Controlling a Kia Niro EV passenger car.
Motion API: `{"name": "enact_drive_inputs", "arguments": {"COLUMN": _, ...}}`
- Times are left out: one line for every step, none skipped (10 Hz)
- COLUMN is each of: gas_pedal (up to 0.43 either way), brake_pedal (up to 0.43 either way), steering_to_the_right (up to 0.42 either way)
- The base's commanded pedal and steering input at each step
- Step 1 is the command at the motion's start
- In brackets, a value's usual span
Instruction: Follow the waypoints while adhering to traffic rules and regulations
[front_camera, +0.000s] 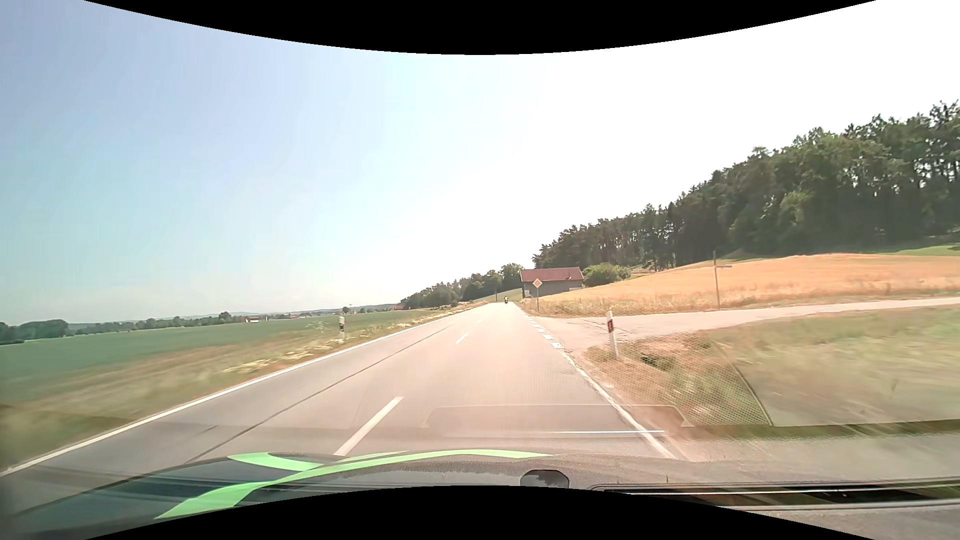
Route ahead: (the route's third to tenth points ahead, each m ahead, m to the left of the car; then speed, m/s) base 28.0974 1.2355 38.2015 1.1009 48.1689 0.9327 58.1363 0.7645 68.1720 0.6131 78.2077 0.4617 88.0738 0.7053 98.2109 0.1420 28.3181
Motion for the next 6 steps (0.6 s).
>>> {"name": "enact_drive_inputs", "arguments": {"gas_pedal": 0.268, "brake_pedal": 0.0, "steering_to_the_right": -0.001}}
{"name": "enact_drive_inputs", "arguments": {"gas_pedal": 0.28, "brake_pedal": 0.0, "steering_to_the_right": -0.001}}
{"name": "enact_drive_inputs", "arguments": {"gas_pedal": 0.287, "brake_pedal": 0.0, "steering_to_the_right": -0.002}}
{"name": "enact_drive_inputs", "arguments": {"gas_pedal": 0.299, "brake_pedal": 0.0, "steering_to_the_right": -0.002}}
{"name": "enact_drive_inputs", "arguments": {"gas_pedal": 0.287, "brake_pedal": 0.0, "steering_to_the_right": -0.002}}
{"name": "enact_drive_inputs", "arguments": {"gas_pedal": 0.248, "brake_pedal": 0.0, "steering_to_the_right": -0.002}}
